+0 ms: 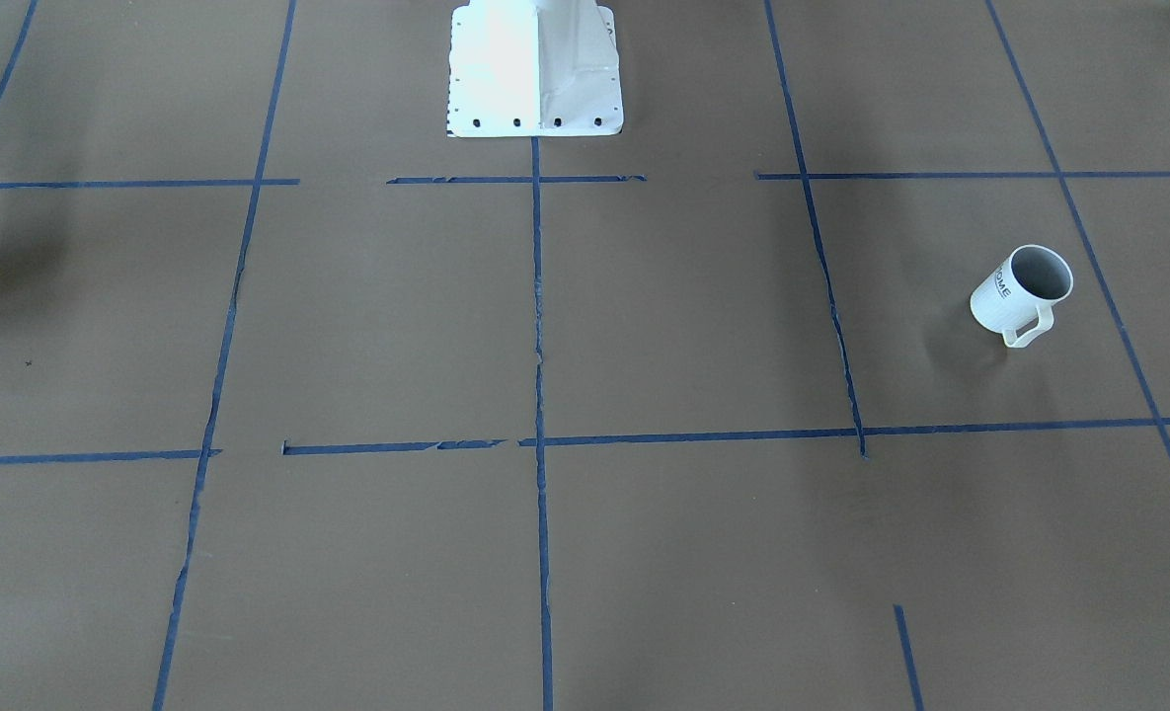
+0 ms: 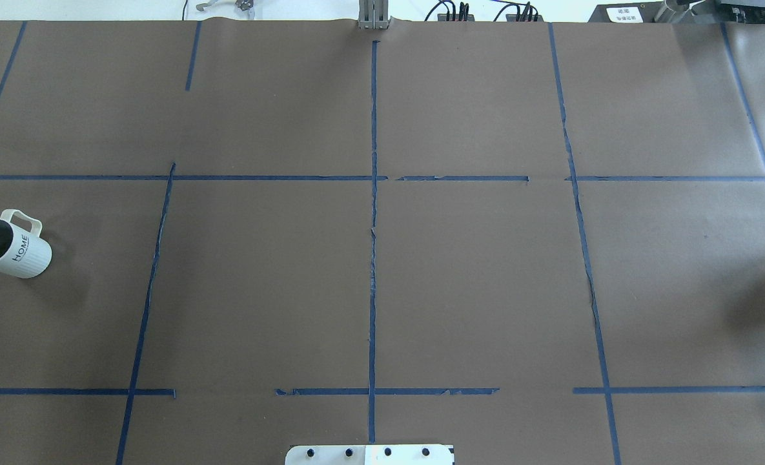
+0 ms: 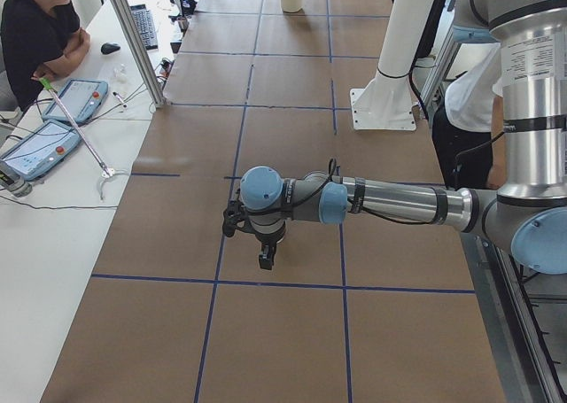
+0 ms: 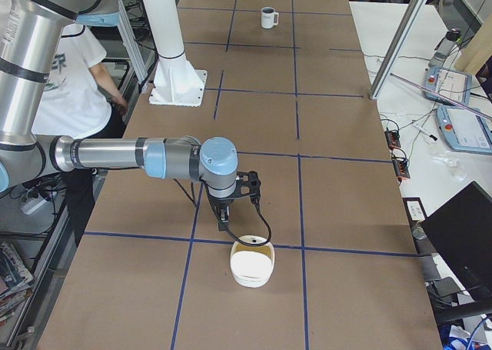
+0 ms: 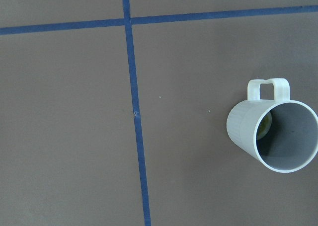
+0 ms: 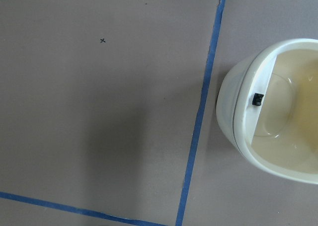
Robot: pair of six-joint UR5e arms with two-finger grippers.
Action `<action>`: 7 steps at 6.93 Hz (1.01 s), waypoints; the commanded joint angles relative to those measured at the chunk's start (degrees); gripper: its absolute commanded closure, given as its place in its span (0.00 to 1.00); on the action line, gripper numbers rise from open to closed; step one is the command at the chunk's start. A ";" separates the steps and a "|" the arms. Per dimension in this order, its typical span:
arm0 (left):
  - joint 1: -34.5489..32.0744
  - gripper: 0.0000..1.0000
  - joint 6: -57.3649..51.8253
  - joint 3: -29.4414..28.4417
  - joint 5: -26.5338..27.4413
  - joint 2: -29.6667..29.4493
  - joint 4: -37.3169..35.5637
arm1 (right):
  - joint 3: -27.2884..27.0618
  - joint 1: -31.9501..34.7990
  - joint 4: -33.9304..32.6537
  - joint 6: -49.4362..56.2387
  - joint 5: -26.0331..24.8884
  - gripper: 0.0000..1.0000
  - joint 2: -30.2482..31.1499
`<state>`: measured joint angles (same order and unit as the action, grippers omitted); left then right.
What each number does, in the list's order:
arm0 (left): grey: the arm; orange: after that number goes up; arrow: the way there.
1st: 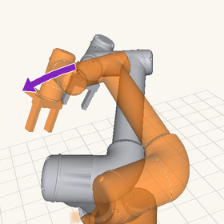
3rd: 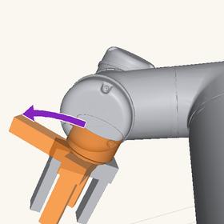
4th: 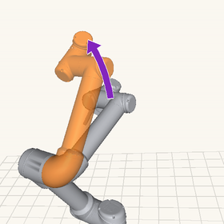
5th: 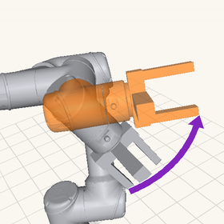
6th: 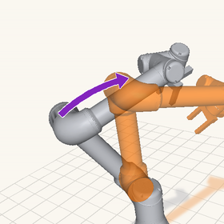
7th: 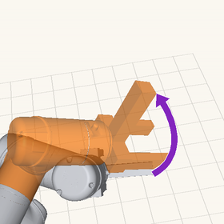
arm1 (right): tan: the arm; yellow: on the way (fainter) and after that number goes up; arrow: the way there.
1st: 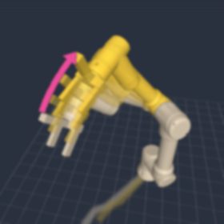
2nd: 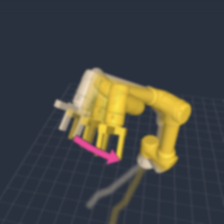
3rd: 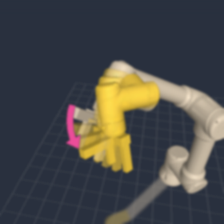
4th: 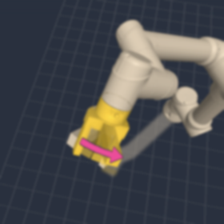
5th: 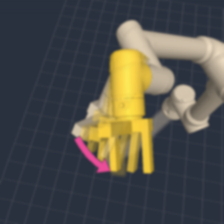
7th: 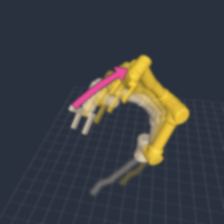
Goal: Left arm hands cup to right arm to dump lemon
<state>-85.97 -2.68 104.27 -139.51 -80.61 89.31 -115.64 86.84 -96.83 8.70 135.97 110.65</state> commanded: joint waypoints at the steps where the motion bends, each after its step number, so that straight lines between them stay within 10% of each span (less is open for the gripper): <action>1: 0.53 0.00 5.54 -0.29 0.11 -0.07 3.06 | -0.03 -0.53 -0.12 0.00 -0.09 0.00 0.17; 7: 15.09 0.00 31.79 -6.50 3.19 0.10 24.53 | -0.12 -0.53 0.59 -0.17 -0.97 0.00 0.18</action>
<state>-74.33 21.33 100.72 -137.33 -80.44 106.53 -115.74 86.31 -96.24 8.53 134.72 110.75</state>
